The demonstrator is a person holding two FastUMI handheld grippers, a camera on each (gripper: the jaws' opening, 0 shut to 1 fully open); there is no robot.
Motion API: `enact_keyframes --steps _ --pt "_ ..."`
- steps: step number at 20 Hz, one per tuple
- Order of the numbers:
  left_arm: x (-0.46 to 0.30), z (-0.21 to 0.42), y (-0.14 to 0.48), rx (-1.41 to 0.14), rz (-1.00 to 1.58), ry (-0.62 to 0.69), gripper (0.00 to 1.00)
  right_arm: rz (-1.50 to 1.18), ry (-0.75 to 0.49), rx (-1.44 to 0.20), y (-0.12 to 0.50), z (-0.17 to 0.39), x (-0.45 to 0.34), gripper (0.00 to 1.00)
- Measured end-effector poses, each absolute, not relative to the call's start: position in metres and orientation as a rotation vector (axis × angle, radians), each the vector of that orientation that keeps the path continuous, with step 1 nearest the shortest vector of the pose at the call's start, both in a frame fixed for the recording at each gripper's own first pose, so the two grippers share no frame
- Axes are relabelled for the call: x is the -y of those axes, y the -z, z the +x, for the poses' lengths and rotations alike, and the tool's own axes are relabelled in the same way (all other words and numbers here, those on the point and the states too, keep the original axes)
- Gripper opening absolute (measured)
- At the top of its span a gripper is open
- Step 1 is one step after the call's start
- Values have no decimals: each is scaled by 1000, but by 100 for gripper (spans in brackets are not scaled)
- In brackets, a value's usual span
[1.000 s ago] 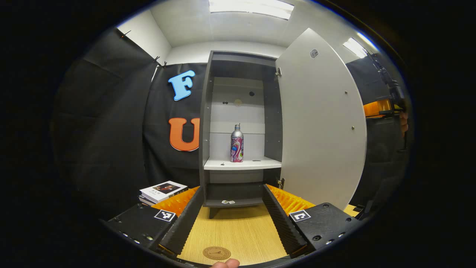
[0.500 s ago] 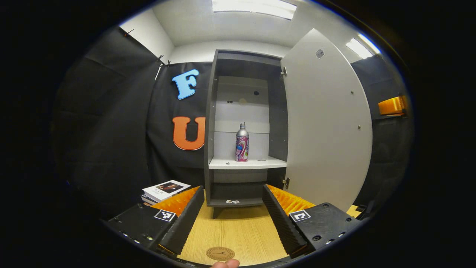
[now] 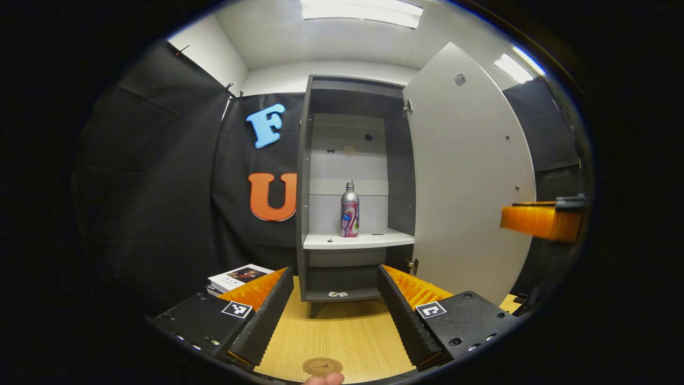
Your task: Open the cabinet door with the right hand, grasp the bottle in the cabinet with the left hand and place it on the coaster, then close the cabinet door with the right hand.
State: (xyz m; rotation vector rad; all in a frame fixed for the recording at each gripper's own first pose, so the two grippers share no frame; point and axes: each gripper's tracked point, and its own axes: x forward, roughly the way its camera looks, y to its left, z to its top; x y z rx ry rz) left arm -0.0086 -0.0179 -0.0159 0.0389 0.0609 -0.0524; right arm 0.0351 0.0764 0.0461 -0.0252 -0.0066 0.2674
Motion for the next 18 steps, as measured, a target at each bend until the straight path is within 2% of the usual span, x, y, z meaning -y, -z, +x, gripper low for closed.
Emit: enact_keyframes --steps 1,2,3,6,10,14,18 --pt "17 -7 15 -63 41 51 95 -21 -264 3 -42 38 -78 55" --pt "15 -6 14 -62 44 49 95 -8 -264 -10 -36 39 -79 69" --pt "13 -4 12 -58 48 46 95 19 -257 -19 -31 41 -78 74" --pt "17 9 2 -35 44 60 95 83 -232 -41 -24 50 -67 100" --pt "34 55 -11 -37 21 129 95 89 -276 -31 -26 49 -72 99" --pt "61 129 -33 8 -11 206 95 60 -308 -10 -28 43 -80 99" --pt "82 211 -29 -5 -28 239 95 44 -337 -27 -23 39 -89 98"
